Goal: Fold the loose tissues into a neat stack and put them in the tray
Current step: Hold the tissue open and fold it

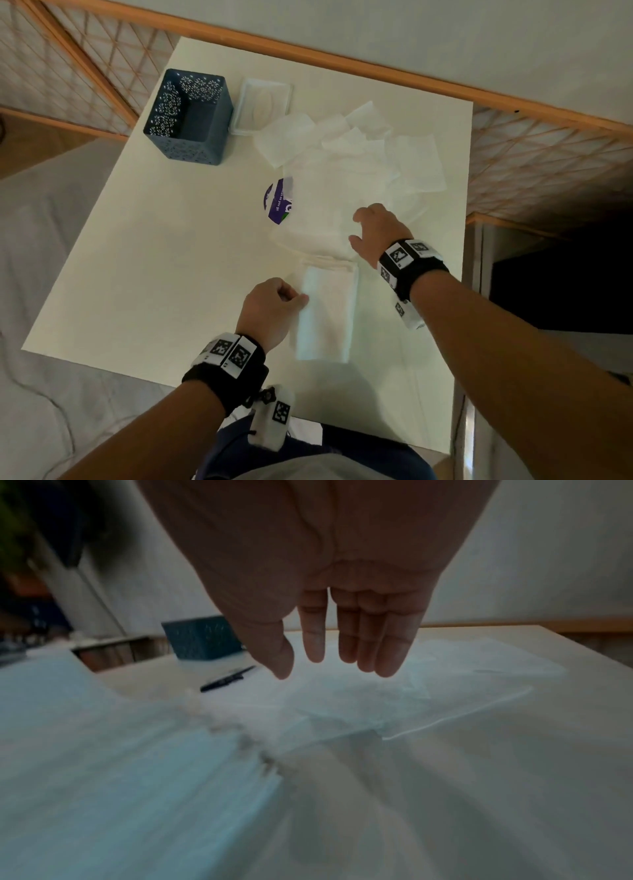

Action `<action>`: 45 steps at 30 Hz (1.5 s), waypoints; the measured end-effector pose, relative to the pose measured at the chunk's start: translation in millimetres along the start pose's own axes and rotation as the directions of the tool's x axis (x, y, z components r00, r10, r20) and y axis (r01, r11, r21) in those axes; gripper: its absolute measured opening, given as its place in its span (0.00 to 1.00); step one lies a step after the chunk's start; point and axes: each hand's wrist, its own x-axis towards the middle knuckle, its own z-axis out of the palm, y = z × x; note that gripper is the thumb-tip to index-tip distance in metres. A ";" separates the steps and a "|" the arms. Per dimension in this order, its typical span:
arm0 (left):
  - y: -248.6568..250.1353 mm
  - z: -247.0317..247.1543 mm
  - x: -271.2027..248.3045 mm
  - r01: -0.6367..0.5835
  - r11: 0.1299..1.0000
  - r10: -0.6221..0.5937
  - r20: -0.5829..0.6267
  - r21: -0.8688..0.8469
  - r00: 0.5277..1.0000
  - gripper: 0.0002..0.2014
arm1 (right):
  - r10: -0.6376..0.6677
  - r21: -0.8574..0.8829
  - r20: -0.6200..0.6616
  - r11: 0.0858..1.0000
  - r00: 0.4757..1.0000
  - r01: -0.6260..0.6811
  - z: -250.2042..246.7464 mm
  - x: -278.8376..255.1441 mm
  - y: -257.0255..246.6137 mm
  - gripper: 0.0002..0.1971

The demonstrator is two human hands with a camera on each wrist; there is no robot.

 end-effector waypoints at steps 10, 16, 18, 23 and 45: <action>17.9 -5.9 2.7 0.027 0.998 -0.031 -0.077 -0.056 0.997 0.19 | -0.044 -0.243 0.021 0.969 0.999 0.048 26.6 38.5 2.0 0.26; 34.9 -14.4 17.5 -0.041 0.992 0.028 -0.107 -0.119 0.994 0.16 | -0.063 -0.225 0.002 0.972 0.998 0.061 17.2 45.9 4.9 0.11; 40.5 -18.1 23.1 -0.058 0.989 0.042 -0.116 -0.134 0.992 0.16 | -0.039 -0.177 0.012 0.983 0.999 0.041 8.8 47.1 4.7 0.10; 57.2 -24.5 44.1 -0.086 0.987 0.072 -0.107 -0.135 0.992 0.13 | 0.018 0.030 -0.022 0.999 1.000 -0.018 -4.4 43.7 9.8 0.17; 116.7 -27.3 92.9 0.221 0.818 -0.063 0.299 -0.530 0.952 0.37 | 0.086 0.976 0.167 -0.157 0.982 -0.153 -60.5 -13.9 -5.2 0.07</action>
